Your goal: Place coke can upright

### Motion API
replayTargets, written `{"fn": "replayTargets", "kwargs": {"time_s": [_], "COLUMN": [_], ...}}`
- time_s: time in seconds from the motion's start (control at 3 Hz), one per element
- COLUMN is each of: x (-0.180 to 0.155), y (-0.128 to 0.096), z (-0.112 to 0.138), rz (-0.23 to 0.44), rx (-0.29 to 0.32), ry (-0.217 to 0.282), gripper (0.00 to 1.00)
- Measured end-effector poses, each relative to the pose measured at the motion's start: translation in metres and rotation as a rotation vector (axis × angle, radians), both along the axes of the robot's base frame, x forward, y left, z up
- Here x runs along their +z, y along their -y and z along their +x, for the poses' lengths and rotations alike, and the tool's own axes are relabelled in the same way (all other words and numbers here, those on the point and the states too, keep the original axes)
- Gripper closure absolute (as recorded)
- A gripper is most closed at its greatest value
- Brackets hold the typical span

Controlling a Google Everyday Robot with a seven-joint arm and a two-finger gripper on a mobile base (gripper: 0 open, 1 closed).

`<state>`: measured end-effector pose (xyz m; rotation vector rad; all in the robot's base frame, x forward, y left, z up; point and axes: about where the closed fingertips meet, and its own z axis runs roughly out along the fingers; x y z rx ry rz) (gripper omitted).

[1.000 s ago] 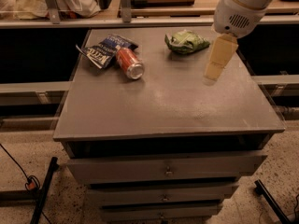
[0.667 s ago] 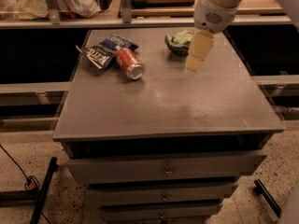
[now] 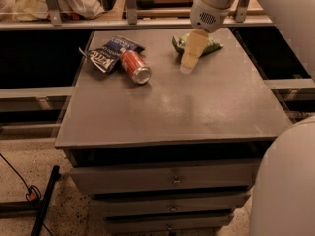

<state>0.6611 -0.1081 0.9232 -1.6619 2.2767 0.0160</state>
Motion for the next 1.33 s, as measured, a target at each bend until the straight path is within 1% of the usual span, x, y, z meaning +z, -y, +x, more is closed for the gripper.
{"fn": "replayTargets", "kwargs": {"time_s": [0.33,0.67,1.0,1.33], "x": [-0.006,-0.012,-0.015,-0.014], "y": [-0.004,-0.018,-0.034,-0.052], "z": [0.004,0.022,0.04,0.052], "rz": [0.018,0.037,0.074,0.156], "rx": [-0.001,-0.056,-0.099,-0.14], "ry": [0.003,0.008,0.007,0.001], "gripper": [0.0,0.0,0.0,0.0]}}
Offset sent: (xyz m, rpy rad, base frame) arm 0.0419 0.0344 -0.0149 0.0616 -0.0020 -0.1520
